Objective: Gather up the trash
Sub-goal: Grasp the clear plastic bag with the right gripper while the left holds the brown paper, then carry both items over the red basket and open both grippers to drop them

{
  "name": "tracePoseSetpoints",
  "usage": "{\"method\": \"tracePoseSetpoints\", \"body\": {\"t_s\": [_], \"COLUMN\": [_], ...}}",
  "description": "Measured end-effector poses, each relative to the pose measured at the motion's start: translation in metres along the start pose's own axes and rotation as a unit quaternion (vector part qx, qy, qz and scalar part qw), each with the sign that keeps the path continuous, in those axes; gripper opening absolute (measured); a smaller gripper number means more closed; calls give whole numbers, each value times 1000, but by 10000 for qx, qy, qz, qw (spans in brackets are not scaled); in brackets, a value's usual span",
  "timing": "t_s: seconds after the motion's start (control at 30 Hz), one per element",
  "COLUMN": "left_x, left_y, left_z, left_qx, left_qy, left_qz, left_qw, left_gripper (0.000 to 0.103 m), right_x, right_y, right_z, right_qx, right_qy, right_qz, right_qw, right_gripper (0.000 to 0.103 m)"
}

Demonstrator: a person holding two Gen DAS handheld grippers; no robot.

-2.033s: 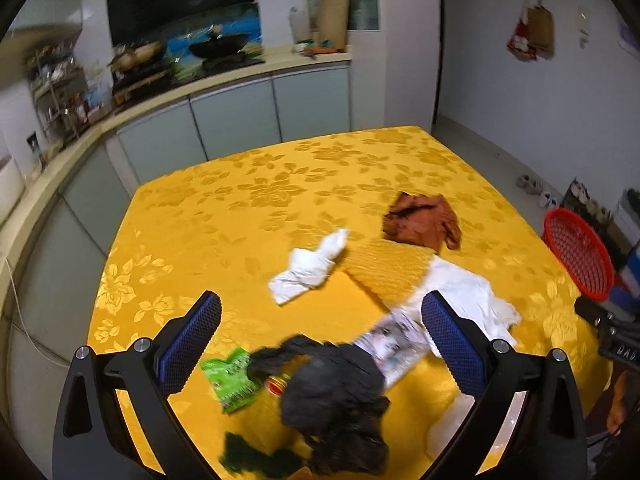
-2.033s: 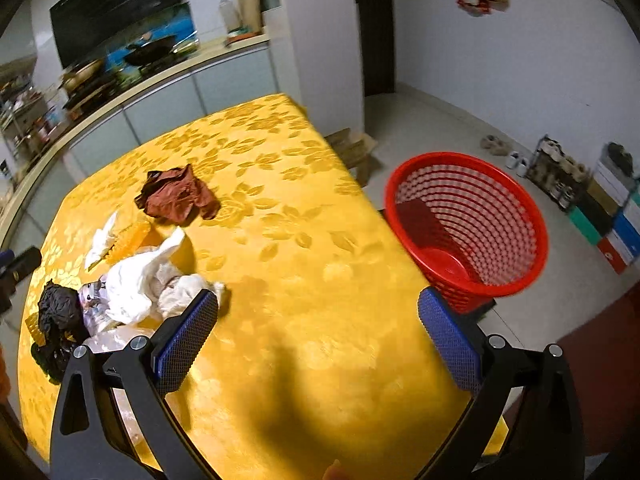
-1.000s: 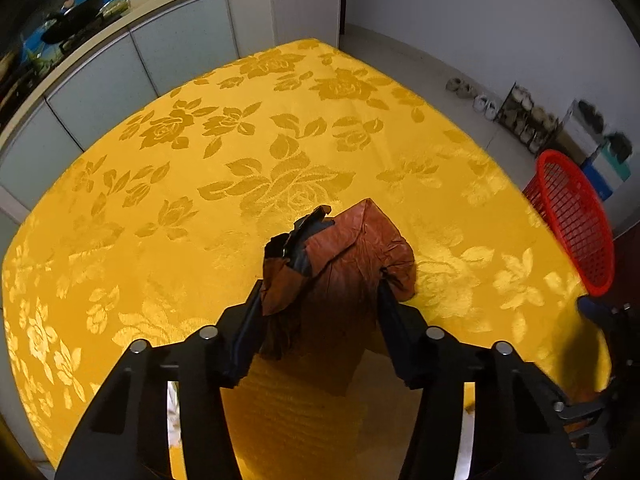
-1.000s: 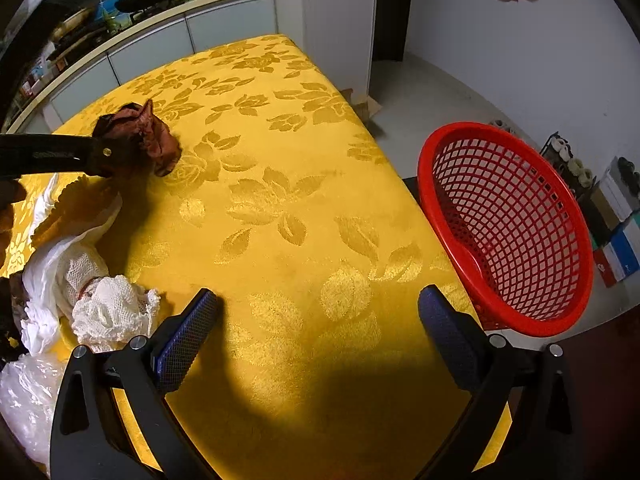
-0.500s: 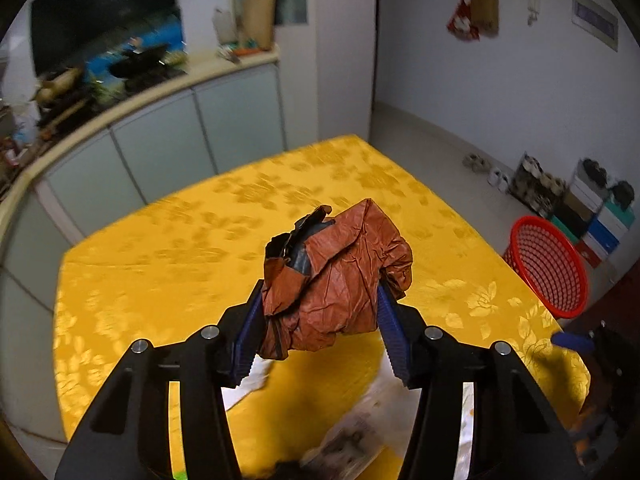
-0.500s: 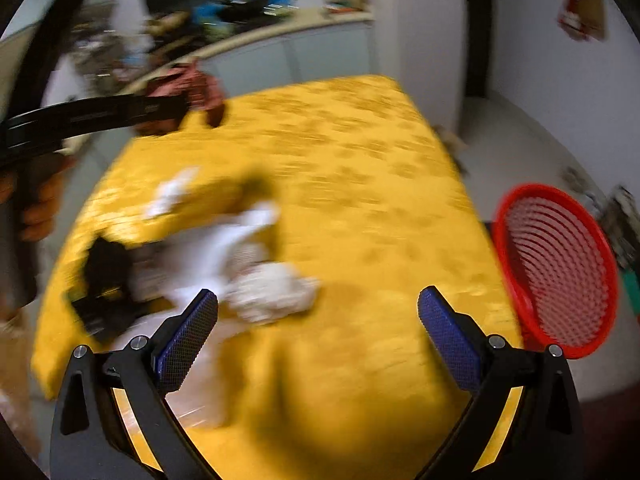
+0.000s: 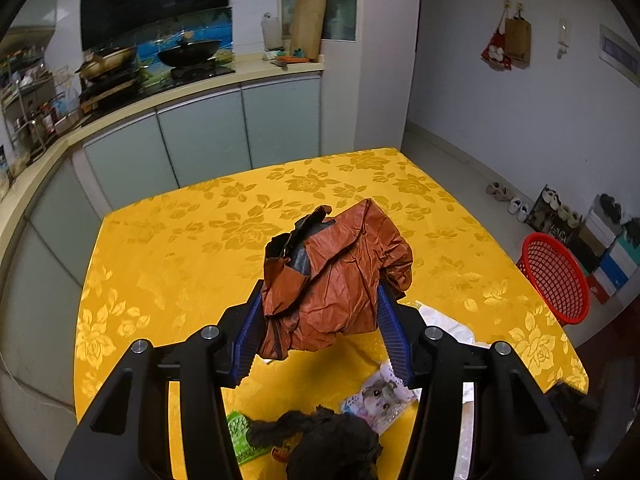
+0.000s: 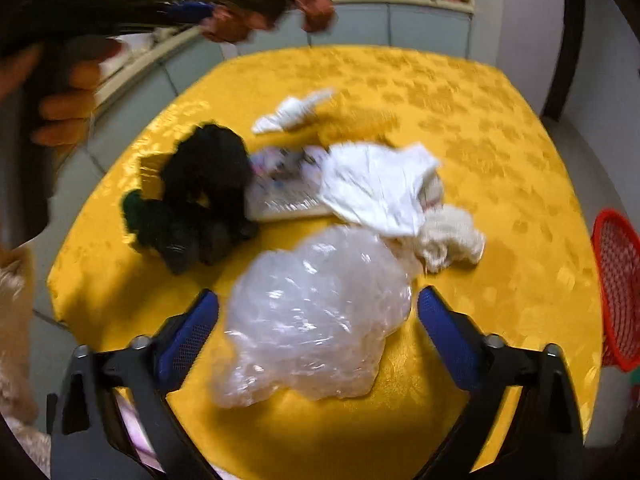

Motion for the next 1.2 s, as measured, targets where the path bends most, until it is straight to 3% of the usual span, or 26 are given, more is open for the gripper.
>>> {"method": "tracePoseSetpoints", "body": {"t_s": [0.03, 0.1, 0.23, 0.47, 0.73, 1.2], "left_x": [2, 6, 10, 15, 18, 21], "left_y": [1, 3, 10, 29, 40, 34], "left_z": [1, 2, -1, -12, -29, -89], "left_qx": [0, 22, 15, 80, 219, 546], "left_qy": [27, 45, 38, -61, -168, -590], "left_qz": [4, 17, -66, -296, -444, -518], "left_qw": [10000, 10000, 10000, 9995, 9986, 9954], "left_gripper": [51, 51, 51, 51, 51, 51], "right_x": [0, 0, 0, -6, -11, 37], "right_y": [-3, -1, 16, 89, 176, 247], "right_z": [-4, -9, -20, -50, -100, -188], "right_qx": [-123, -238, -53, -96, 357, 1485], "right_qy": [-183, -401, -487, -877, -1414, -2625], "right_qz": [69, 60, -126, -841, -1669, -2049], "right_qw": [9997, 9989, 9987, 9925, 9751, 9312], "right_gripper": [67, 54, 46, 46, 46, 45]}}
Point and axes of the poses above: each gripper's, at about its wrist camera, not at the fingertips, and y roughly against the way its jaws point, z to its left, x to its underside, the point moved 4 cm from there along -y, roughly the way its jaws point, and after that the axes turned 8 degrees about y, right-handed, at the moved point
